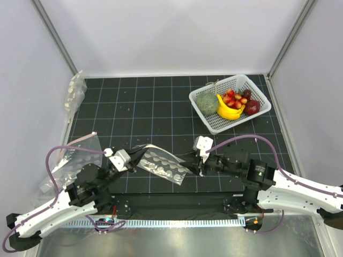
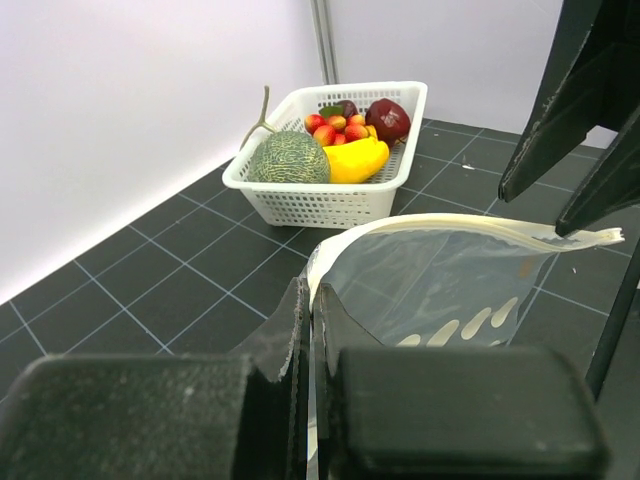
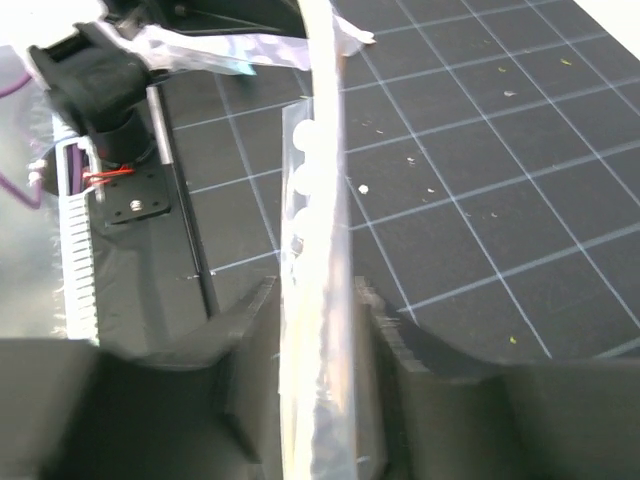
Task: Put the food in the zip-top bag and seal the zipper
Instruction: Open the zipper of the food storage bag.
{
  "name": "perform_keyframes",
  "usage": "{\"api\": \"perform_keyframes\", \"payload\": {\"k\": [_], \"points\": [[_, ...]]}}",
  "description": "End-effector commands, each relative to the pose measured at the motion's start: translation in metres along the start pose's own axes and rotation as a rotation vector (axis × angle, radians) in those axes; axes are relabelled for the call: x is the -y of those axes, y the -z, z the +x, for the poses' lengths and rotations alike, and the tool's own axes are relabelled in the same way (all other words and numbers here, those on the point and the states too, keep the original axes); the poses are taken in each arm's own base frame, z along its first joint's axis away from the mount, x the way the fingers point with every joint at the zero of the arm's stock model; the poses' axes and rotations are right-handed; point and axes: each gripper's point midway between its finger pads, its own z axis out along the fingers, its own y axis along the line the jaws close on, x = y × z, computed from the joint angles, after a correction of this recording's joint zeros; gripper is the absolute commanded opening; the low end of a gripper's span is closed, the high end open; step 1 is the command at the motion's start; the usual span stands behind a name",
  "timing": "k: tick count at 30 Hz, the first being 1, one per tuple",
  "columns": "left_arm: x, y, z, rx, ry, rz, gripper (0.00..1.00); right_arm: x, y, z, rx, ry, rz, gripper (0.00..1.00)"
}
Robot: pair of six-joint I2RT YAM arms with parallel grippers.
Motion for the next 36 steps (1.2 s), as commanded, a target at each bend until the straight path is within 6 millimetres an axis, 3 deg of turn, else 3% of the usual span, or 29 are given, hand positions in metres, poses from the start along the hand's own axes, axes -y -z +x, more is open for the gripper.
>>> {"api": "perform_keyframes", "payload": {"k": [1, 9, 15, 20, 29, 36], "points": [[-0.004, 0.001, -0.008, 0.032, 0.017, -0.021, 0.0, 0.014, 0.004, -0.012, 0.042, -0.01, 0.085, 0.38], [-0.004, 0.002, -0.009, 0.036, 0.019, -0.021, 0.0, 0.021, 0.001, -0.001, -0.009, -0.015, 0.128, 0.3], [-0.004, 0.002, -0.008, 0.033, 0.02, -0.02, 0.0, 0.008, 0.003, -0.007, 0.037, -0.007, 0.051, 0.46], [-0.003, 0.001, -0.008, 0.031, 0.02, -0.018, 0.0, -0.006, 0.008, -0.013, 0.077, -0.004, -0.028, 0.47], [-0.004, 0.002, -0.008, 0.033, 0.022, -0.022, 0.0, 0.004, -0.006, 0.005, -0.034, -0.01, 0.029, 0.36], [-0.004, 0.002, -0.008, 0.034, 0.022, -0.019, 0.0, 0.004, -0.004, 0.0, 0.001, -0.017, 0.032, 0.26]]}}
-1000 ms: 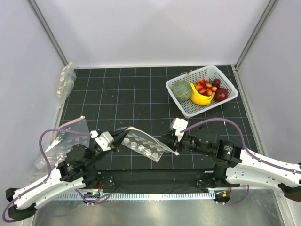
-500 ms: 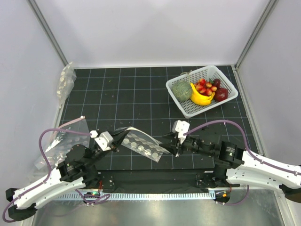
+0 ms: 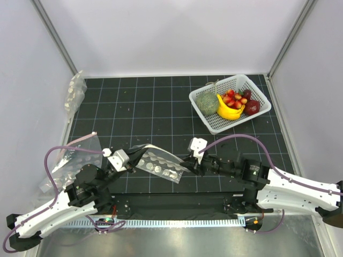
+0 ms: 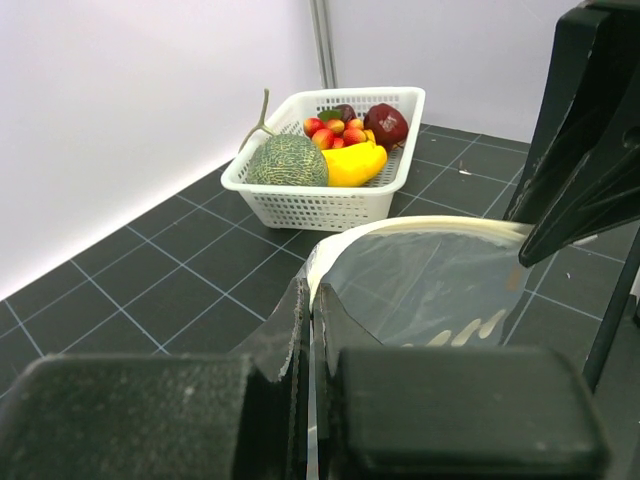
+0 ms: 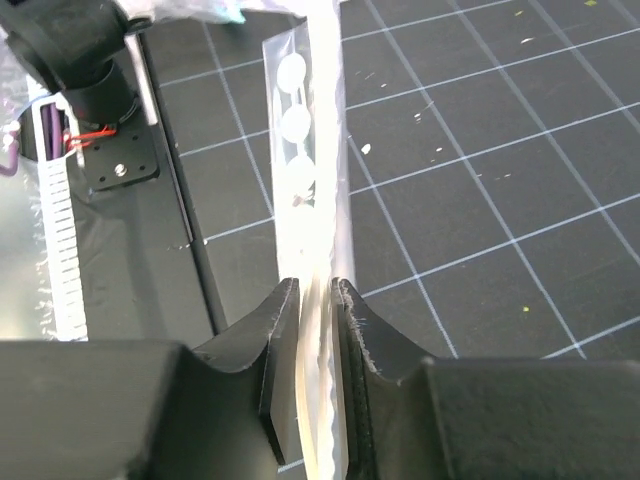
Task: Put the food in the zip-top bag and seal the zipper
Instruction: Open the zipper of the food storage bag.
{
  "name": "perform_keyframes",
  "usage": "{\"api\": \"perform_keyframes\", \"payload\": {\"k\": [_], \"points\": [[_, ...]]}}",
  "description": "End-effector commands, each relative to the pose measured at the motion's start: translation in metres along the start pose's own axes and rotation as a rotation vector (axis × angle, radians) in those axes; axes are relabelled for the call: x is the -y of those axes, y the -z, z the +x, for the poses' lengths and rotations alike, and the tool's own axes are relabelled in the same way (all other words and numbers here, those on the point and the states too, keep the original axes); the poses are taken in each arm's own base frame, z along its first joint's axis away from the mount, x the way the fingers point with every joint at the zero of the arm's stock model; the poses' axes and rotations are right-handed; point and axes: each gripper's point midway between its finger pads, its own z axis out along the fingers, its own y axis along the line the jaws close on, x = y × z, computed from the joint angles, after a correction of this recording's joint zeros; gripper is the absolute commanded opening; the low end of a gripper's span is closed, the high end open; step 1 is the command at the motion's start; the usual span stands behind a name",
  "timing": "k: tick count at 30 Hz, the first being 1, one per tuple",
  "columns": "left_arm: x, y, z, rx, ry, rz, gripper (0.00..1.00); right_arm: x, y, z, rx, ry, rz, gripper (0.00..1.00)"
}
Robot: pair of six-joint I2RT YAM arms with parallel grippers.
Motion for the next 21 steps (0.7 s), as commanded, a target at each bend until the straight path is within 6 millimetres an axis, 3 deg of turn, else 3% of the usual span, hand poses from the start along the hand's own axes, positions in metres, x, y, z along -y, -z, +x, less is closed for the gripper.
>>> {"api": "perform_keyframes", "payload": {"k": [1, 4, 5, 9, 15, 21], "points": [[-0.0034, -0.0006, -0.0059, 0.023, 0.005, -0.017, 0.0, 0.0074, 0.0088, -0.0306, 0.108, -0.011, 0.047, 0.26], [-0.0024, -0.001, -0.0045, 0.02, 0.005, -0.013, 0.0, 0.0059, 0.0123, -0.0331, 0.13, -0.011, 0.039, 0.31], [-0.0024, -0.001, -0.0045, 0.019, 0.005, -0.013, 0.0, 0.0054, 0.0134, -0.0353, 0.14, -0.012, 0.036, 0.39], [-0.0028, -0.0008, -0.0048, 0.021, 0.005, -0.015, 0.0, 0.005, 0.0153, -0.0361, 0.148, -0.013, 0.035, 0.45], [-0.0028, -0.001, -0.0056, 0.022, 0.007, -0.015, 0.0, 0.0051, 0.0155, -0.0368, 0.15, -0.013, 0.035, 0.45], [-0.0029, -0.0006, -0.0048, 0.022, 0.008, -0.017, 0.0, 0.0147, 0.0114, -0.032, 0.111, -0.02, 0.09, 0.39]]}}
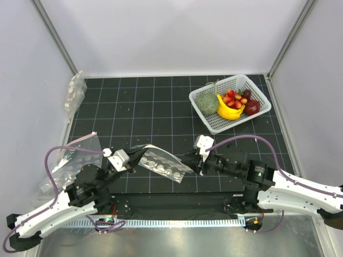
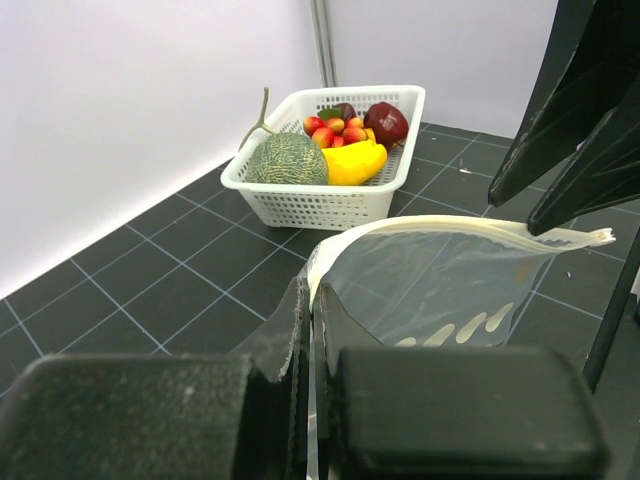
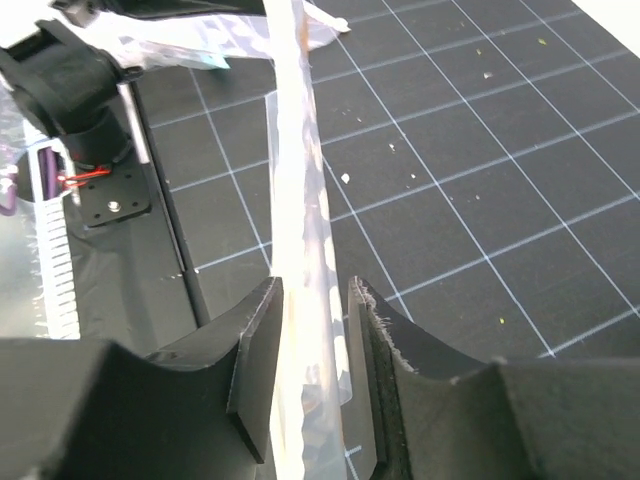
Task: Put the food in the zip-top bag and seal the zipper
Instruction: Open the zipper of the food storage bag.
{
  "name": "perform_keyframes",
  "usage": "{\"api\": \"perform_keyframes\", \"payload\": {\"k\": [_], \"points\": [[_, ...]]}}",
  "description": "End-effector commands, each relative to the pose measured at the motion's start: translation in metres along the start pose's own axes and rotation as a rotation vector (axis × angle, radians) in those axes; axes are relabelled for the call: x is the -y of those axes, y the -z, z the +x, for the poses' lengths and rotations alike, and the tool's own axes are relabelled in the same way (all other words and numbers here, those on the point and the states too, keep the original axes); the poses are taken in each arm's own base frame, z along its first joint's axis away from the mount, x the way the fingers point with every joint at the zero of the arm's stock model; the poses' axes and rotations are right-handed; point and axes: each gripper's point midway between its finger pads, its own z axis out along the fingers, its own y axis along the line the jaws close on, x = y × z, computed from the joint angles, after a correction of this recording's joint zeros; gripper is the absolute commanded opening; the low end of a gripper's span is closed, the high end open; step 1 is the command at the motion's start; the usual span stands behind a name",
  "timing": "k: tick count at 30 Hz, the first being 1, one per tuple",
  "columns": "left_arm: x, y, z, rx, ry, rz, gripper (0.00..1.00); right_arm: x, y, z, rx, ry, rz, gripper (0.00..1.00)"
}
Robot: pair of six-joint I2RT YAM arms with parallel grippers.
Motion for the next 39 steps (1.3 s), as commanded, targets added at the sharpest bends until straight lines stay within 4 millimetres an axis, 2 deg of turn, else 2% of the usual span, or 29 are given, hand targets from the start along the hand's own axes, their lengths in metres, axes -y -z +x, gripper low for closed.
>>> {"api": "perform_keyframes", "payload": {"k": [1, 10, 13, 17, 24, 27, 30, 32, 33, 35, 38, 39], "points": [[-0.003, -0.001, -0.005, 0.023, 0.009, -0.016, 0.0, 0.009, -0.004, -0.006, 0.004, -0.01, 0.059, 0.38], [-0.002, -0.001, -0.008, 0.03, 0.01, -0.012, 0.0, 0.026, -0.003, -0.003, -0.011, -0.016, 0.157, 0.22], [0.002, -0.001, -0.008, 0.04, 0.005, 0.014, 0.0, 0.023, -0.007, -0.003, -0.016, -0.01, 0.14, 0.22], [0.023, -0.006, -0.014, 0.08, -0.01, 0.126, 0.0, 0.021, -0.016, 0.006, -0.071, 0.0, 0.127, 0.22], [0.051, -0.013, -0.012, 0.061, -0.022, 0.283, 0.0, 0.02, -0.019, 0.007, -0.08, 0.001, 0.122, 0.2], [0.062, -0.015, -0.012, 0.067, -0.02, 0.341, 0.0, 0.016, -0.018, 0.003, -0.061, -0.004, 0.1, 0.16], [0.069, -0.016, -0.011, 0.058, -0.016, 0.379, 0.01, 0.014, -0.017, -0.002, -0.034, -0.027, 0.093, 0.01], [0.074, -0.017, -0.012, 0.053, -0.006, 0.403, 0.11, 0.021, -0.016, -0.009, -0.002, -0.059, 0.141, 0.01], [0.076, -0.017, -0.013, 0.054, -0.005, 0.42, 0.28, 0.029, -0.015, -0.009, 0.002, -0.06, 0.183, 0.01], [0.084, -0.015, -0.017, 0.065, 0.001, 0.469, 0.44, 0.03, -0.012, -0.012, 0.028, -0.087, 0.2, 0.01], [0.085, -0.014, -0.028, 0.085, 0.022, 0.478, 0.96, 0.038, -0.01, -0.019, 0.068, -0.077, 0.238, 0.01], [0.081, -0.015, -0.032, 0.089, 0.027, 0.456, 1.0, 0.038, -0.011, -0.02, 0.076, -0.077, 0.24, 0.01]]}}
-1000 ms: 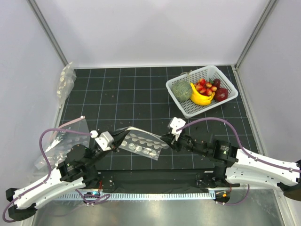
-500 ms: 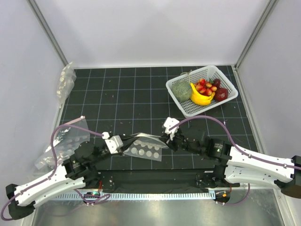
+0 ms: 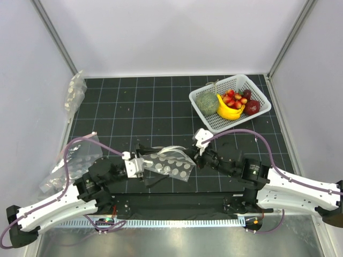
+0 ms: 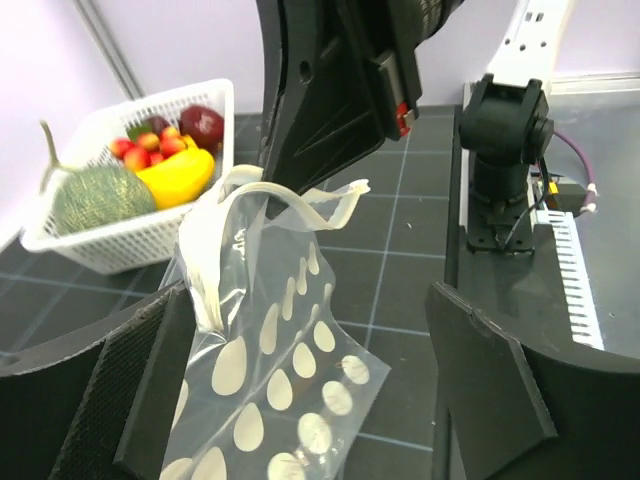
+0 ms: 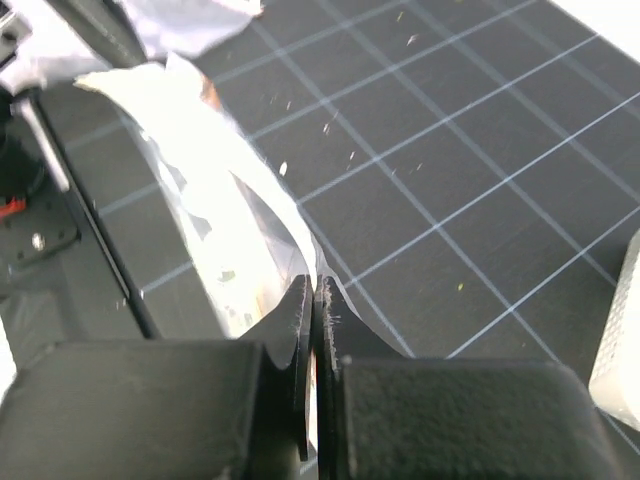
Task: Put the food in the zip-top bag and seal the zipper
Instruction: Open the zipper of the food storage bag.
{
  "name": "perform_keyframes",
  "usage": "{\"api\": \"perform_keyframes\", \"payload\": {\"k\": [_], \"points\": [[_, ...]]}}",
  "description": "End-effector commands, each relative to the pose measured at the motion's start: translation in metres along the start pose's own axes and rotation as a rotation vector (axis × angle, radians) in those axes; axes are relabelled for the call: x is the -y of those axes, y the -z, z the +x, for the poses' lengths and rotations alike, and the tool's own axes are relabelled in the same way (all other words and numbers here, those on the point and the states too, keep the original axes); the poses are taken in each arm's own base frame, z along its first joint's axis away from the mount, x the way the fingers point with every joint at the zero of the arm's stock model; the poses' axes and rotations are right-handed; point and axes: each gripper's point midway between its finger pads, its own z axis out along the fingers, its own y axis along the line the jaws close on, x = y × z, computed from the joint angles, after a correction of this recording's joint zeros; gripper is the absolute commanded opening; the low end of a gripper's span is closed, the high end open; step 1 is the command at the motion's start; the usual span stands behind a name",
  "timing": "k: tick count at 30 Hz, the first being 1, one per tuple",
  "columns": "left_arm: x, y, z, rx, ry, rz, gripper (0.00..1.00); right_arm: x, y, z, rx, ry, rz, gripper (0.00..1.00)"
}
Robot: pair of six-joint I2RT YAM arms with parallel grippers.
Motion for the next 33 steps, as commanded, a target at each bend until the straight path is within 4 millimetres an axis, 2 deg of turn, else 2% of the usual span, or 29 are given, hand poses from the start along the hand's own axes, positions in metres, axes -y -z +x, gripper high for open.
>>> {"api": "perform_keyframes", "payload": {"k": [1, 3, 4, 5, 6, 7, 8, 9, 10, 12, 14, 15, 16, 17, 18, 19, 22, 23, 27, 30, 33], "points": [[-0.005, 0.001, -0.049, 0.128, -0.001, -0.007, 1.0, 0.006, -0.005, -0.026, 0.108, 0.0, 0.046, 0.01], [-0.014, 0.005, -0.057, 0.147, 0.028, -0.066, 1.0, 0.01, -0.01, -0.027, 0.094, 0.047, 0.063, 0.01], [-0.028, 0.009, -0.062, 0.157, 0.046, -0.147, 1.0, 0.01, -0.014, -0.025, 0.079, 0.066, 0.07, 0.01], [-0.033, 0.01, -0.065, 0.163, 0.075, -0.179, 1.0, 0.01, -0.022, -0.019, 0.046, 0.095, 0.072, 0.01], [-0.041, 0.013, -0.068, 0.169, 0.089, -0.222, 1.0, 0.012, -0.024, -0.023, 0.033, 0.134, 0.077, 0.01], [-0.058, 0.018, -0.076, 0.175, 0.106, -0.32, 1.0, 0.012, -0.027, -0.024, 0.024, 0.158, 0.076, 0.01], [-0.067, 0.022, -0.08, 0.182, 0.167, -0.376, 1.0, 0.008, -0.033, -0.027, 0.014, 0.193, 0.055, 0.01], [-0.074, 0.023, -0.072, 0.129, 0.18, -0.42, 1.0, 0.009, -0.034, -0.026, -0.007, 0.246, 0.046, 0.01], [-0.087, 0.031, -0.089, 0.141, 0.181, -0.488, 1.0, 0.01, -0.035, -0.028, -0.015, 0.269, 0.053, 0.01], [-0.098, 0.037, -0.1, 0.123, 0.164, -0.544, 1.0, 0.013, -0.039, -0.035, -0.015, 0.336, 0.06, 0.01], [-0.11, 0.039, -0.103, 0.115, 0.146, -0.605, 1.0, 0.01, -0.043, -0.038, -0.001, 0.396, 0.032, 0.01], [-0.115, 0.039, -0.112, 0.124, 0.11, -0.624, 1.0, 0.007, -0.047, -0.042, 0.022, 0.426, 0.02, 0.01], [-0.119, 0.028, -0.103, 0.081, 0.091, -0.629, 1.0, 0.007, -0.048, -0.044, 0.031, 0.449, 0.02, 0.01], [-0.121, 0.022, -0.102, 0.059, 0.071, -0.625, 1.0, 0.006, -0.051, -0.057, 0.092, 0.441, 0.029, 0.01], [-0.121, 0.014, -0.1, 0.034, 0.053, -0.612, 1.0, 0.005, -0.055, -0.057, 0.102, 0.45, 0.029, 0.01], [-0.121, 0.0, -0.088, -0.027, 0.018, -0.584, 1.0, 0.004, -0.057, -0.058, 0.108, 0.479, 0.023, 0.01], [-0.108, -0.024, -0.058, -0.124, -0.023, -0.481, 1.0, -0.002, -0.062, -0.043, 0.089, 0.539, -0.025, 0.01], [-0.106, -0.033, -0.043, -0.169, -0.029, -0.457, 1.0, -0.003, -0.063, -0.037, 0.085, 0.54, -0.03, 0.01], [-0.097, -0.037, -0.008, -0.278, -0.029, -0.411, 1.0, -0.007, -0.06, -0.026, 0.094, 0.538, -0.055, 0.01], [-0.082, -0.036, -0.001, -0.266, 0.004, -0.347, 1.0, -0.005, -0.055, -0.013, 0.074, 0.587, -0.068, 0.01], [-0.072, -0.04, 0.008, -0.28, 0.026, -0.301, 1.0, -0.008, -0.051, -0.014, 0.096, 0.573, -0.079, 0.01]]}}
